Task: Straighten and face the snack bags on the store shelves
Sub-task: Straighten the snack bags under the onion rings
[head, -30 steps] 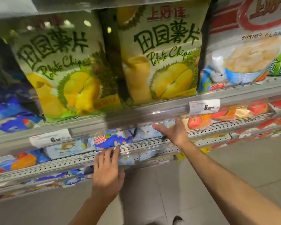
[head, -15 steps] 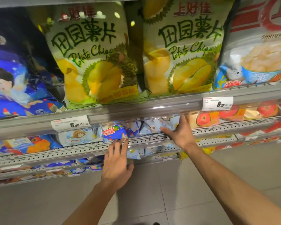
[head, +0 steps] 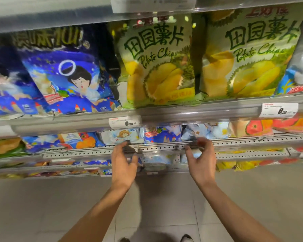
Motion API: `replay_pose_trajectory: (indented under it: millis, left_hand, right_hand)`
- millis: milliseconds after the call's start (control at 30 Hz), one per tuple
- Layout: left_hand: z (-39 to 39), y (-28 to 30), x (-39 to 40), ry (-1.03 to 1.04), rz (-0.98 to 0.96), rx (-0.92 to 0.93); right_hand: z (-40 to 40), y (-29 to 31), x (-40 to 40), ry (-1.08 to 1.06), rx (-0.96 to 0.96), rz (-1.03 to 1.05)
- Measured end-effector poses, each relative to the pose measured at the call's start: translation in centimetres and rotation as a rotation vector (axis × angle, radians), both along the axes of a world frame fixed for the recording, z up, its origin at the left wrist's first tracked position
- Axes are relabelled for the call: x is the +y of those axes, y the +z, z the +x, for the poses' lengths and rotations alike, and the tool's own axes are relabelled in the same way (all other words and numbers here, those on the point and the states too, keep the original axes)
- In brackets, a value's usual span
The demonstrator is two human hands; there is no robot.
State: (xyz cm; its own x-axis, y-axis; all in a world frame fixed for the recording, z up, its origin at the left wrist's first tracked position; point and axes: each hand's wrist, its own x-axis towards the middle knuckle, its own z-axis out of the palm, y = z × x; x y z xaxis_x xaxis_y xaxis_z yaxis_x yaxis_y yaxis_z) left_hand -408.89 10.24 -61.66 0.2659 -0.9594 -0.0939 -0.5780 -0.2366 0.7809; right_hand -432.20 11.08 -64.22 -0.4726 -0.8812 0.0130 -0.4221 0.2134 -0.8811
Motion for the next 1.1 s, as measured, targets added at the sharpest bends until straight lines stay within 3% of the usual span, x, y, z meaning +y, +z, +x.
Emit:
replay_pose_trajectory:
  millis: [133,267,367,467,567,633,733,833,1100]
  left_hand:
    - [3.5,-0.3,-2.7,0.084,-0.006,0.097]
    - [5.7,-0.7,-4.8,0.142,-0.137,0.040]
    - [7.5,-0.7,-6.0,0.032,-0.202,0.063]
    - [9.0,-1.1,-7.5,-0.055,-0.273,0.252]
    - [9.4,-1.1,-8.6,-0.195,-0.238,0.224]
    - [9.2,-0.8,-9.1,-0.240,-0.213,0.354]
    - [9.4,-1.0,-9.6,-0.259,-0.197,0.454]
    - [9.5,-1.5,-9.8,-0.292,-0.095,0.417]
    - [10.7,-1.2,-9.9,-0.283,-0.047,0.471]
  right_hand:
    - [3.4,0.2,-2.0,0.046,-0.005,-0.033]
    - [5.2,0.2,-4.5,0.110,-0.055,-0.044]
    - [5.3,-0.4,-6.2,0.141,-0.115,0.032]
    - [5.1,-1.2,-7.5,0.152,-0.168,0.116]
    - [4.7,-2.0,-8.7,0.169,-0.229,0.186]
    - [4.6,-2.3,-9.4,0.162,-0.209,0.190]
    - [4.8,-2.2,-9.9,0.155,-0.124,0.205]
    - [4.7,-2.1,-10.6,0.175,-0.071,0.247]
    - [5.9,-1.5,-10.3,0.123,-0.105,0.191]
